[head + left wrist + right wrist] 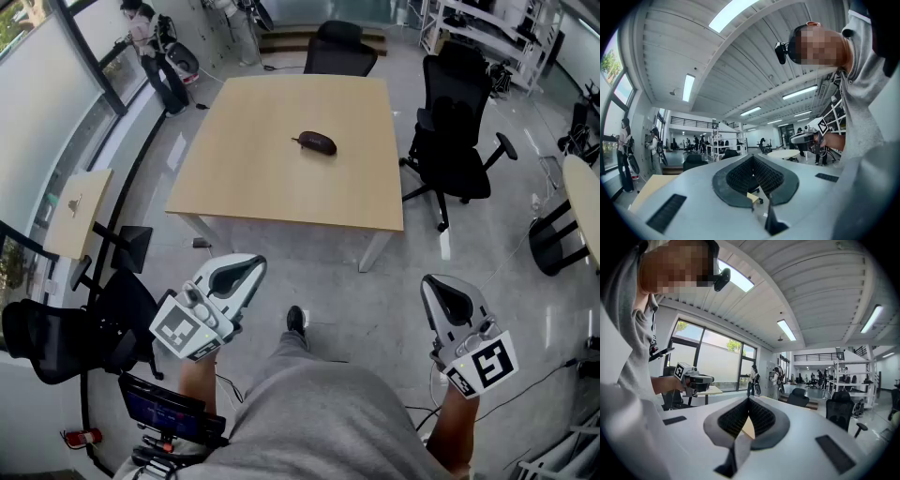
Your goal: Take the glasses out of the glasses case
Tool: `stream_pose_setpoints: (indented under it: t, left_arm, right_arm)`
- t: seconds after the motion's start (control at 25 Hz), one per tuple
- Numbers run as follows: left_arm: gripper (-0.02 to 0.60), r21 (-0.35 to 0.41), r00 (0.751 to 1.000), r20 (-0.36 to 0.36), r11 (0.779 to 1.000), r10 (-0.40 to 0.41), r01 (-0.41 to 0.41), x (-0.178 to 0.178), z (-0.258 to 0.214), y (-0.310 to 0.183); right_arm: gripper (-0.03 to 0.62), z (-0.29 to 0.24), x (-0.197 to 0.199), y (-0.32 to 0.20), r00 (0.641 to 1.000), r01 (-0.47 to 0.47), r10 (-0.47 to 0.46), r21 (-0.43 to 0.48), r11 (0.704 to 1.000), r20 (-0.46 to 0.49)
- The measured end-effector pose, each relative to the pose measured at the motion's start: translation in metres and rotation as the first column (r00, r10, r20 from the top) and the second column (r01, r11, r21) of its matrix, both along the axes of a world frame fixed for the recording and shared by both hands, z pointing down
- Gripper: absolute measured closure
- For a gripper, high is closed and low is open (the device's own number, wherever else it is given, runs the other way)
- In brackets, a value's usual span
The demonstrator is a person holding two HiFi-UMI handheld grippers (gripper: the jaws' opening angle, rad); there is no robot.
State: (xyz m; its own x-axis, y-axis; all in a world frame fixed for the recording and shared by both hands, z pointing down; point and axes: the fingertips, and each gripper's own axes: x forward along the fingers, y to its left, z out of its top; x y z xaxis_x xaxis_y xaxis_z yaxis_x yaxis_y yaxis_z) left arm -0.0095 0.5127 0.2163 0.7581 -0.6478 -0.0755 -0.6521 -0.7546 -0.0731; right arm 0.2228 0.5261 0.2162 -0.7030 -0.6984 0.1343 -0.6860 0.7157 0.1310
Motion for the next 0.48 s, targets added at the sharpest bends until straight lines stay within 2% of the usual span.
stream_pose_setpoints:
  t: [0.28,0.48]
  left_arm:
    - [0.577,-0.012,0.998,0.055,0.999,0.03,-0.029,0.0043,0.0123,0.0034]
    - [0.577,0.015,1.0,0.015,1.0,0.02,-0.02,0.0027,0.0084,0.0016]
  right_arm:
    - [0.587,-0.0014,0.0073,0.0098,1.0,-0.016,0.016,-0.024,1.0,-0.002]
    - [0.588,0.0067,0.002,0.0067,1.0,-0.001,0.001,-0.024,1.0,-0.01]
